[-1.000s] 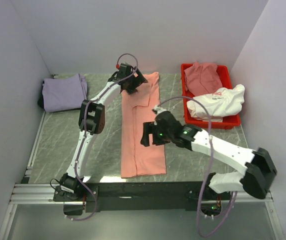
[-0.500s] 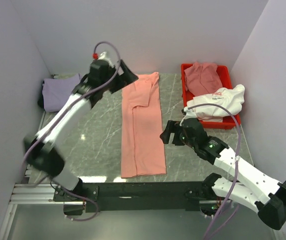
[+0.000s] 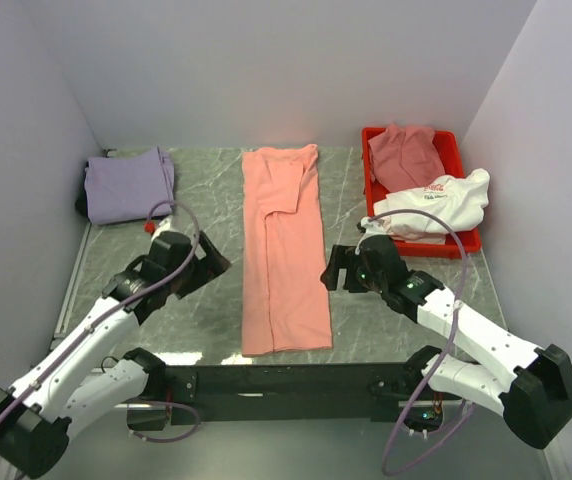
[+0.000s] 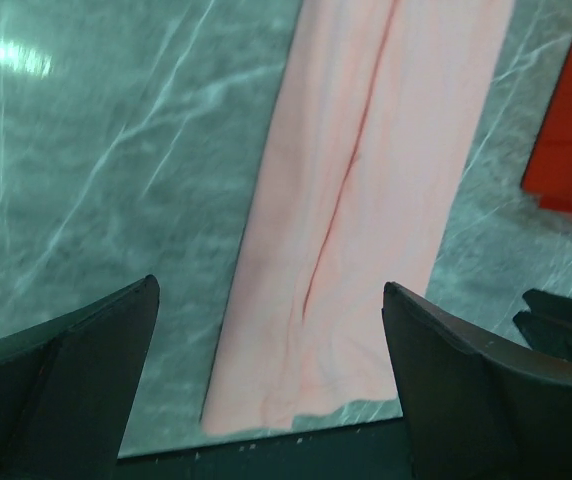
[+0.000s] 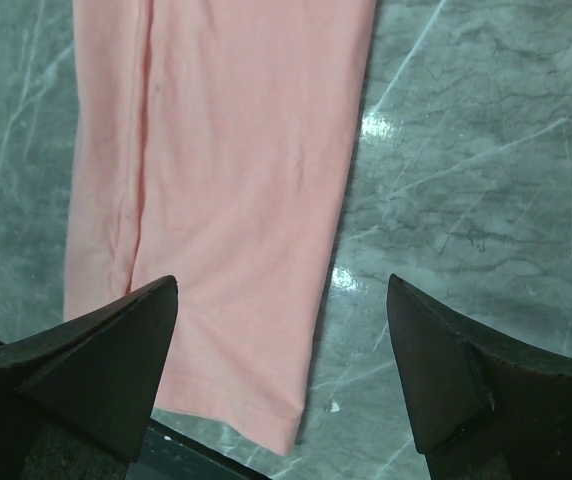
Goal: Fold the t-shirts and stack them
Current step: Fold the tshirt
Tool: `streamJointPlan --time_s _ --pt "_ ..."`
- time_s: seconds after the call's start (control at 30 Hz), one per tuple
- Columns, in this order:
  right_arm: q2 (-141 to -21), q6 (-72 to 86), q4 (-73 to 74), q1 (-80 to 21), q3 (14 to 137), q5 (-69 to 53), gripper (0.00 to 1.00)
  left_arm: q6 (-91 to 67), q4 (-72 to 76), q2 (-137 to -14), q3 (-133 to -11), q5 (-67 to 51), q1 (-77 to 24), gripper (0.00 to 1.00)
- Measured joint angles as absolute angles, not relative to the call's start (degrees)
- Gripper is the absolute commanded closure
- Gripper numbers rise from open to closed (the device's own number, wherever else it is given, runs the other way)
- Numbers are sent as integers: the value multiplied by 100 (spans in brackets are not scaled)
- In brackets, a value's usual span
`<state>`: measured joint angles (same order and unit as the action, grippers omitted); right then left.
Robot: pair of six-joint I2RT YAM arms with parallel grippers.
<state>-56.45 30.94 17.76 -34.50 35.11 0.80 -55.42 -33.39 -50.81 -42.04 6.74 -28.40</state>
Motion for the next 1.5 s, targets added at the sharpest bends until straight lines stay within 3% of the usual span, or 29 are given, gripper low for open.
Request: streamJointPlan --time_s 0.47,0.77,0.97,1.17,1.2,1.33,1.5 --pt "-5745 3020 1697 -3428 3083 -419 9 -6757 -3328 -4595 -2523 -679 -4056 7" --pt "-5739 3044 1645 -3424 2869 -526 11 -7253 -2829 -5540 -2418 -934 -5120 44" --pt "-5708 3061 1634 -3422 2755 -607 15 -7247 -2759 -6141 -2418 -882 -5175 53" --pt "-5583 3190 1745 -3422 2687 -847 15 -7142 -2724 -6399 -2512 -755 -5199 86" --pt "-5566 3212 1769 -3424 2676 -913 15 -7118 -2703 -6410 -2510 -766 -5203 99" --pt "-5470 3326 1826 -3548 2477 -1205 15 -7065 -2696 -6412 -2510 -757 -5216 100" --pt "-5712 3590 1977 -4641 2408 -1170 20 -7070 -2818 -6217 -2508 -698 -5223 100"
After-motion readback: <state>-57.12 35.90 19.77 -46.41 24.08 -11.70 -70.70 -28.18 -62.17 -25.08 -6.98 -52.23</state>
